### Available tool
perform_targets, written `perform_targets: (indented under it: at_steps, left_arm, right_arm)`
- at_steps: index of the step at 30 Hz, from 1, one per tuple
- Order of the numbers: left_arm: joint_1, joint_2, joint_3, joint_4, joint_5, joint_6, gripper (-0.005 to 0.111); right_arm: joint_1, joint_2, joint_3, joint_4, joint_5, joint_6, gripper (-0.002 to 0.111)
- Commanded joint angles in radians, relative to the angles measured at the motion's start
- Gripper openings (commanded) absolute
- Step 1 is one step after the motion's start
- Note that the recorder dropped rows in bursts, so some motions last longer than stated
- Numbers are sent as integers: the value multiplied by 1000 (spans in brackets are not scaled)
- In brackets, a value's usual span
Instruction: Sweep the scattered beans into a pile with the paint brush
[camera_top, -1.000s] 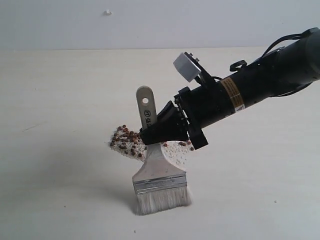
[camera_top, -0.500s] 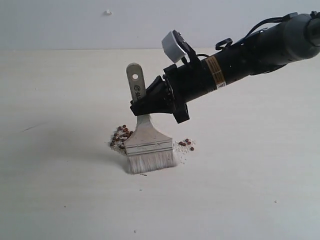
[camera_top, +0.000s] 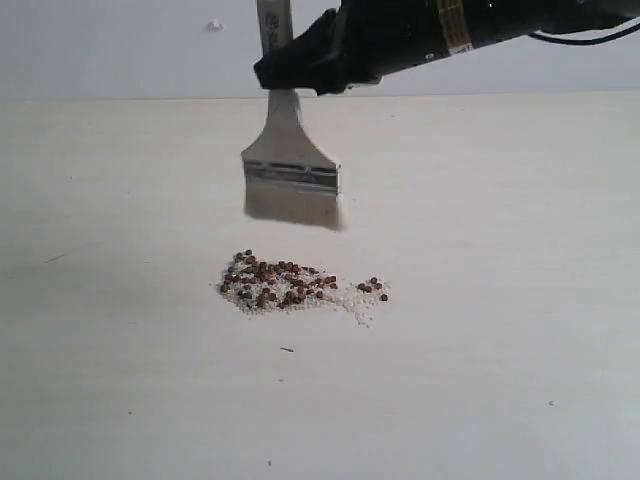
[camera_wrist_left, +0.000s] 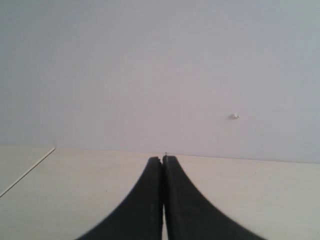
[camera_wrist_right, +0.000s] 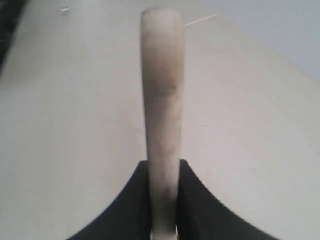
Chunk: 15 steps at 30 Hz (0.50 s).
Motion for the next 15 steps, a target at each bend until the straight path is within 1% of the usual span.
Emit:
perform_targets:
  at_steps: [1, 2, 3, 4, 5, 7, 12, 15]
  left_arm:
    - [-2, -6, 3, 0, 7, 1, 0]
    - [-2, -6, 3, 0, 7, 1, 0]
    - [-2, -6, 3, 0, 7, 1, 0]
    - [-2, -6, 3, 0, 7, 1, 0]
    - [-2, -6, 3, 0, 7, 1, 0]
    - [-2, -6, 3, 0, 7, 1, 0]
    - [-2, -6, 3, 0, 7, 1, 0]
    - [-2, -6, 3, 0, 7, 1, 0]
  right_arm:
    - [137, -157, 155, 13, 744, 132, 0]
    - [178, -181, 190, 13, 902, 132, 0]
    - [267, -211, 250, 27, 1184, 132, 0]
    - [311, -217, 277, 71, 1332, 126, 0]
    - [380, -217, 316, 163, 1540, 110, 0]
    - [460, -192, 365, 236, 1690, 124, 0]
    - [569, -99, 397, 236, 1747, 243, 0]
    - [628, -27, 397, 214, 1821, 344, 0]
